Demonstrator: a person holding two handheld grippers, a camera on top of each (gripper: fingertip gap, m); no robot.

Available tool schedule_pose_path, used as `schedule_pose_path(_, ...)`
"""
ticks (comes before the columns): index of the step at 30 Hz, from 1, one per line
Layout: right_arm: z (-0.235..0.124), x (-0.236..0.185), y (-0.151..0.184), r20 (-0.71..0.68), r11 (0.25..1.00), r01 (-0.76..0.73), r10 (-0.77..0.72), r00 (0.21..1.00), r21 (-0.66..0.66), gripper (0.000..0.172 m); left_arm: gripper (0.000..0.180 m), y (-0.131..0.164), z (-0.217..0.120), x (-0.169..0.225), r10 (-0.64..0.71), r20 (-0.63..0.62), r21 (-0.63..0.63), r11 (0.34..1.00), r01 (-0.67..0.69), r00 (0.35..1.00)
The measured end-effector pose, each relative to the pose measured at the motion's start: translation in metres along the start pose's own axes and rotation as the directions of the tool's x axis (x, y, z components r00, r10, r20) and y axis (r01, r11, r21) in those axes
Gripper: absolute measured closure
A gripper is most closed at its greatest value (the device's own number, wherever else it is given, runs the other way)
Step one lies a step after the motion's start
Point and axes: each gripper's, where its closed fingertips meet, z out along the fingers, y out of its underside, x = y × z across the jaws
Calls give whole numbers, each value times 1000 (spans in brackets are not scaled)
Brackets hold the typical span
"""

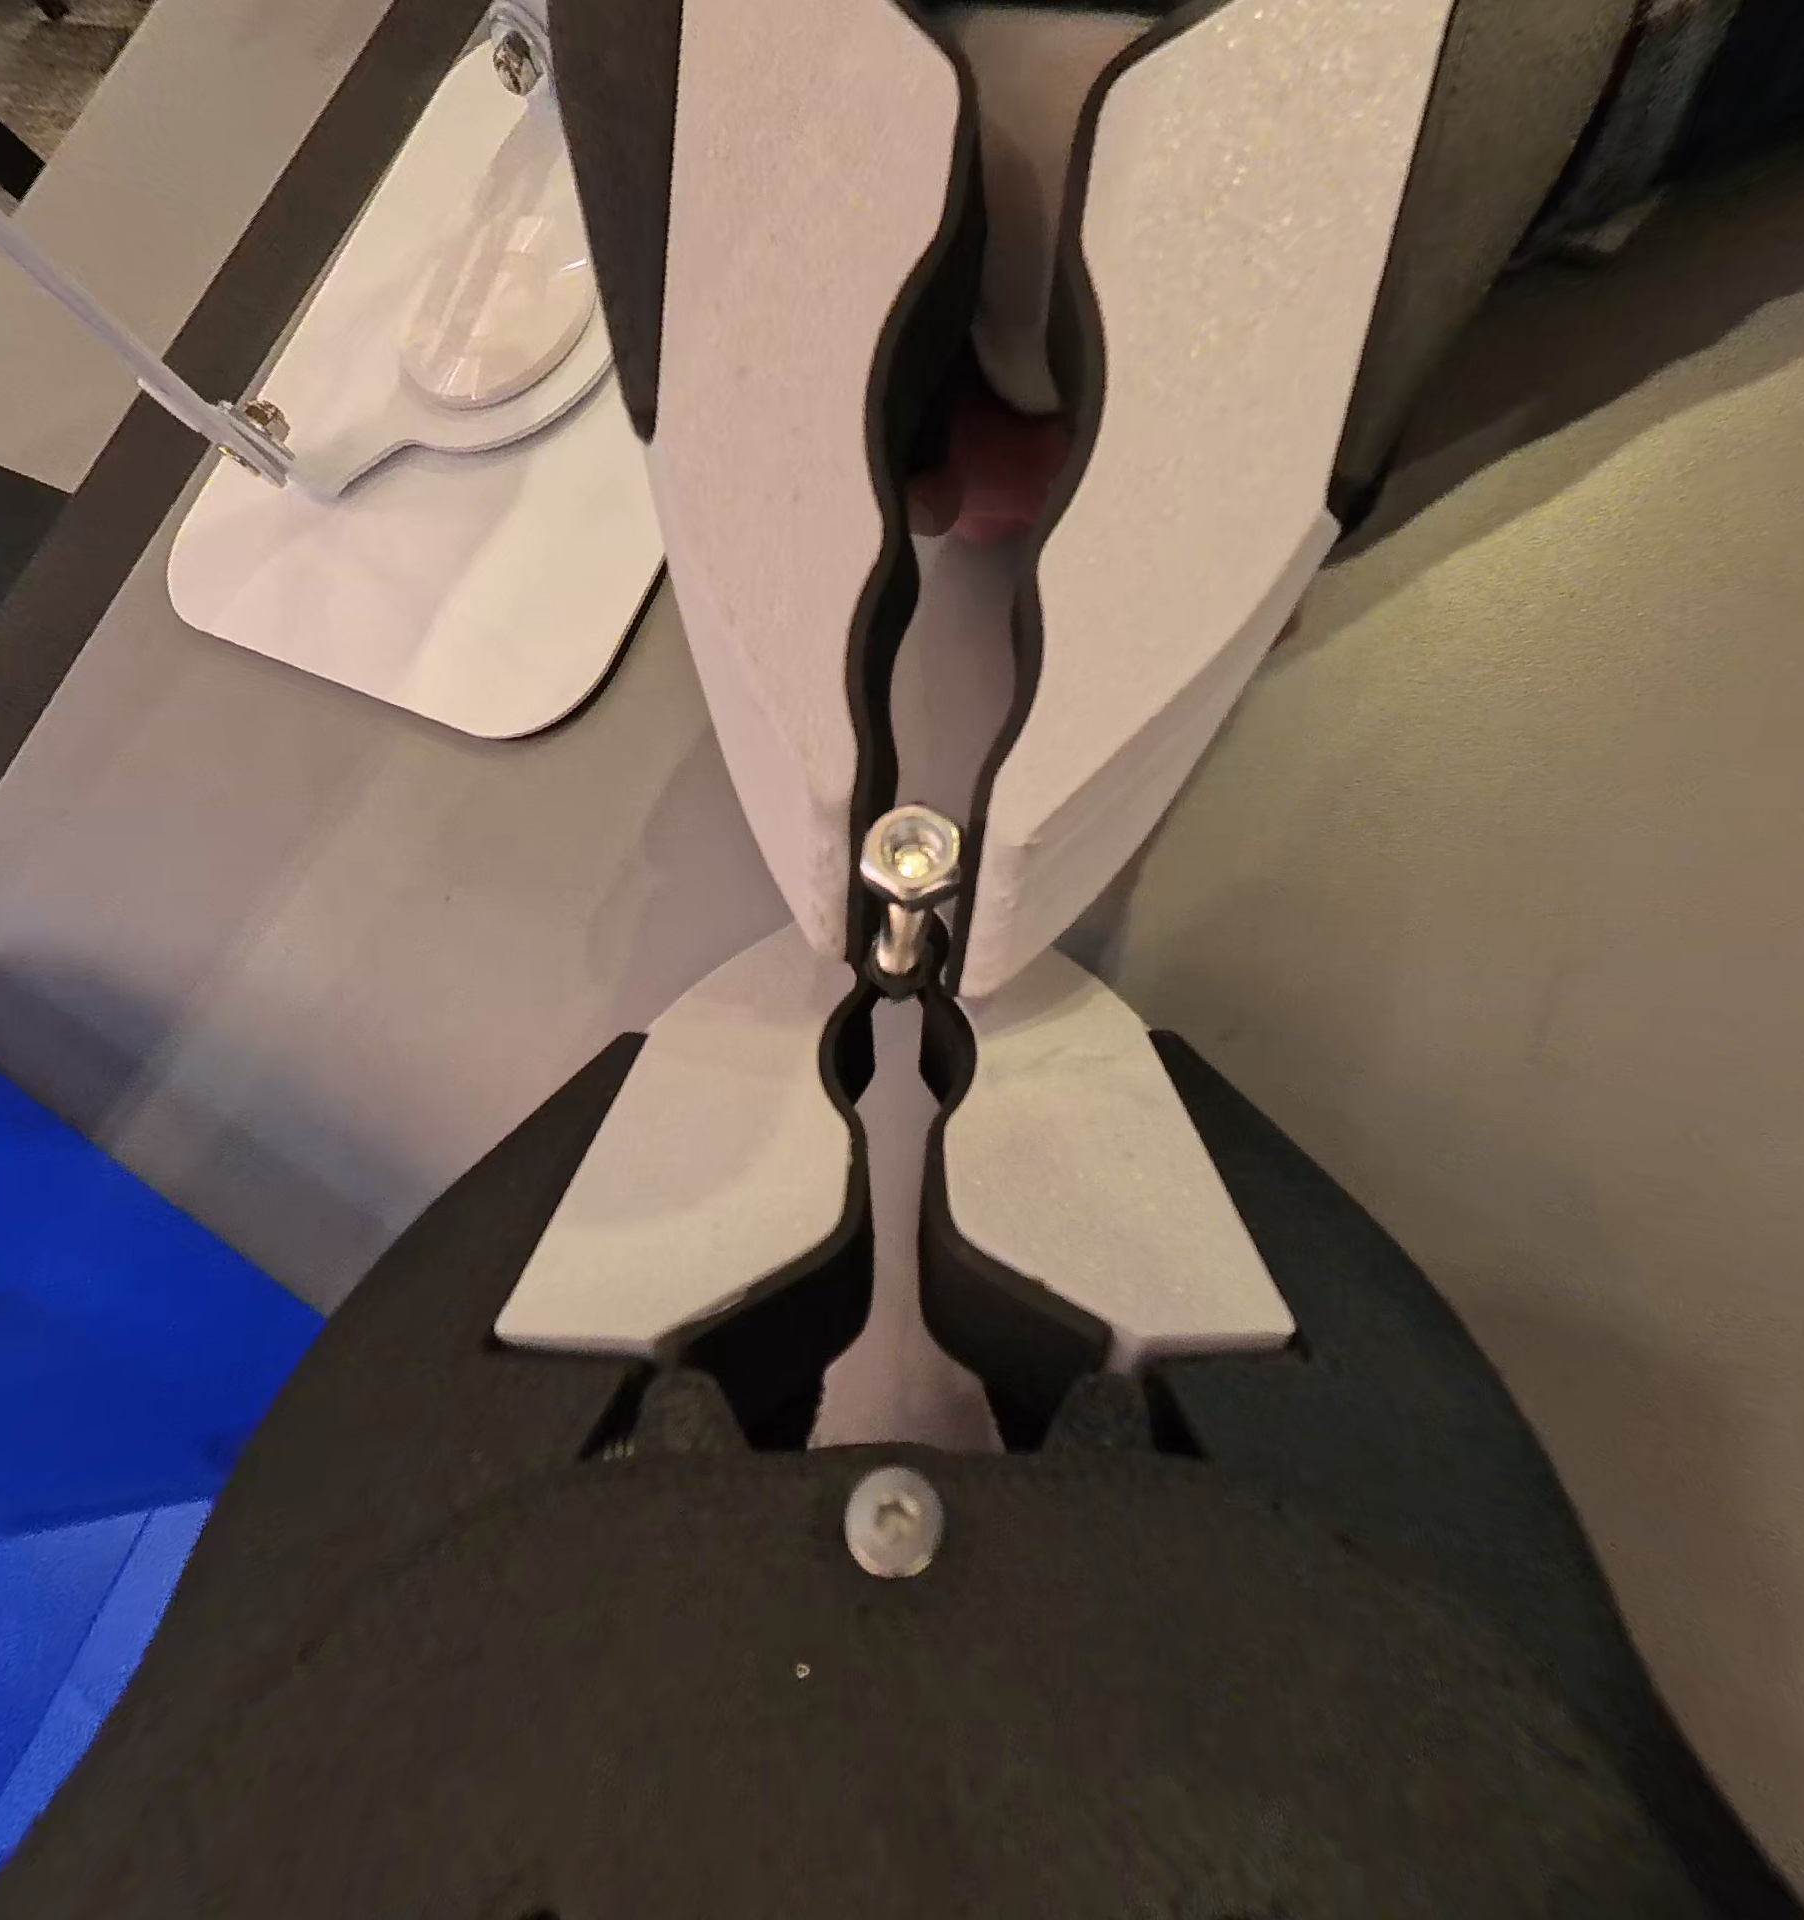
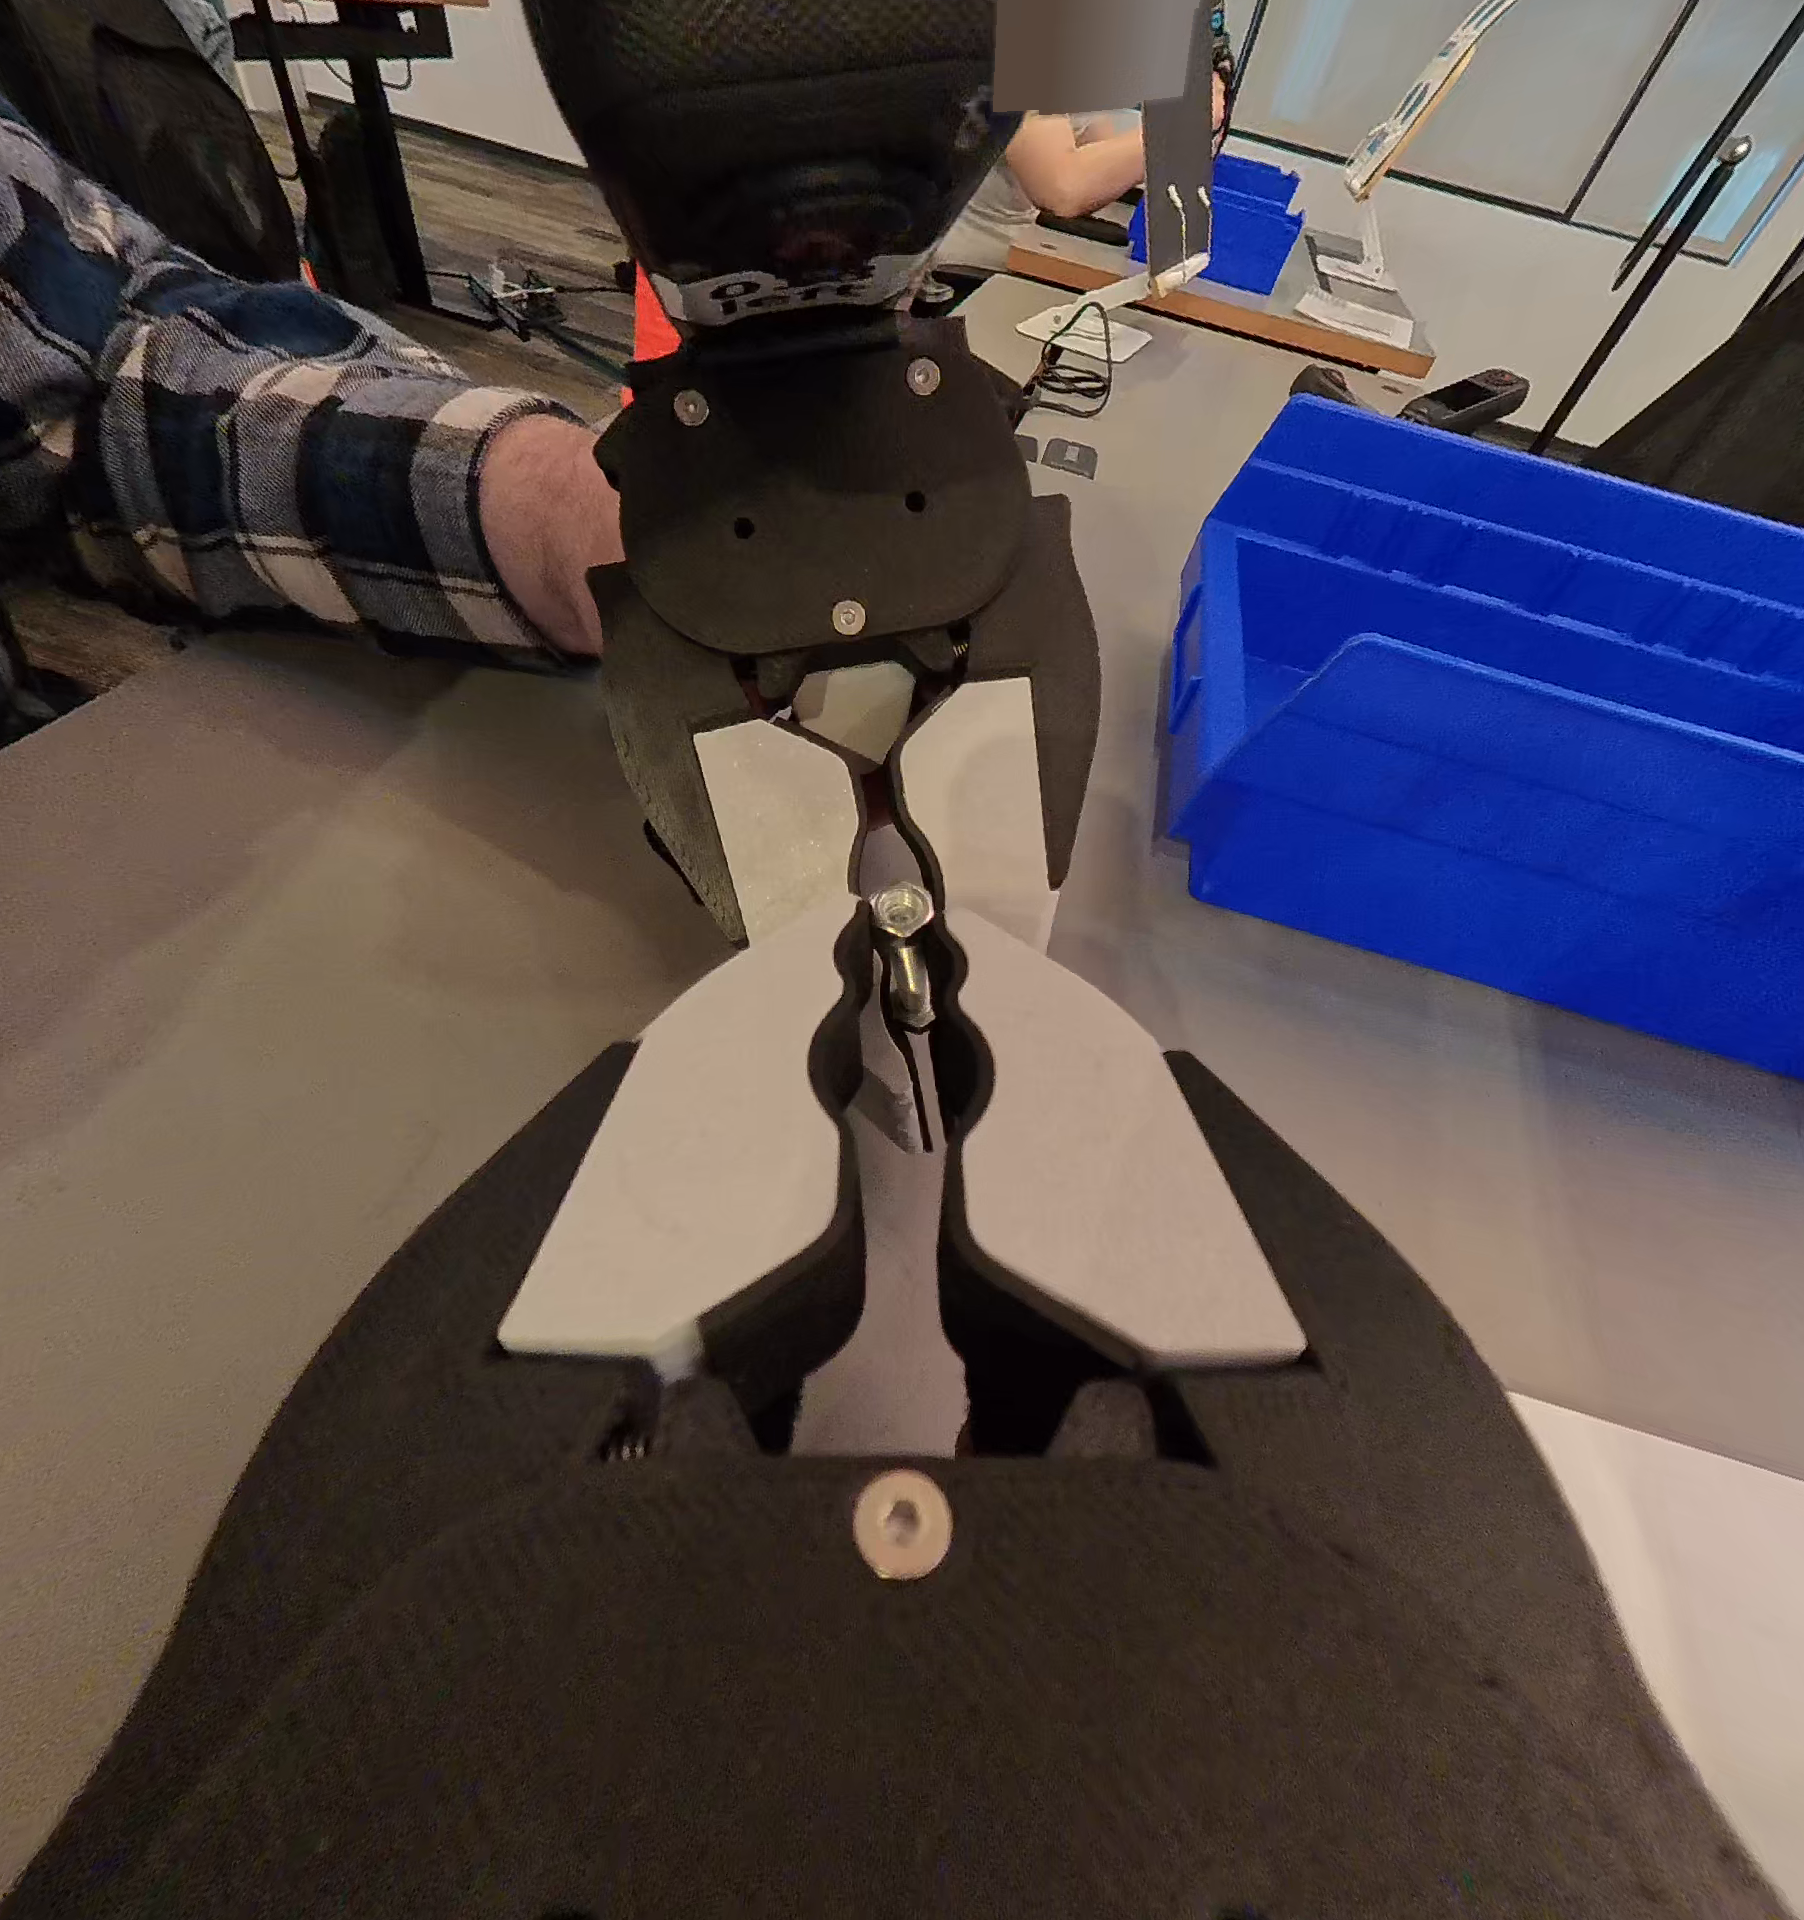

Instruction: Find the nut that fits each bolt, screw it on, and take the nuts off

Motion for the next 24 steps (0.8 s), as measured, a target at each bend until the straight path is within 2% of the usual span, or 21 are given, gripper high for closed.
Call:
schedule_pose_path(15, 0, 10, -2, -75, 1000, -25, 26, 997, 14, 162, 177, -3, 0, -10, -50, 57, 12, 999, 49, 997)
schedule_pose_path(24, 1, 21, -3, -180, 997, -81, 83, 980, 19, 162, 177, -2, 0, -20, -92, 115, 12, 996, 92, 989)
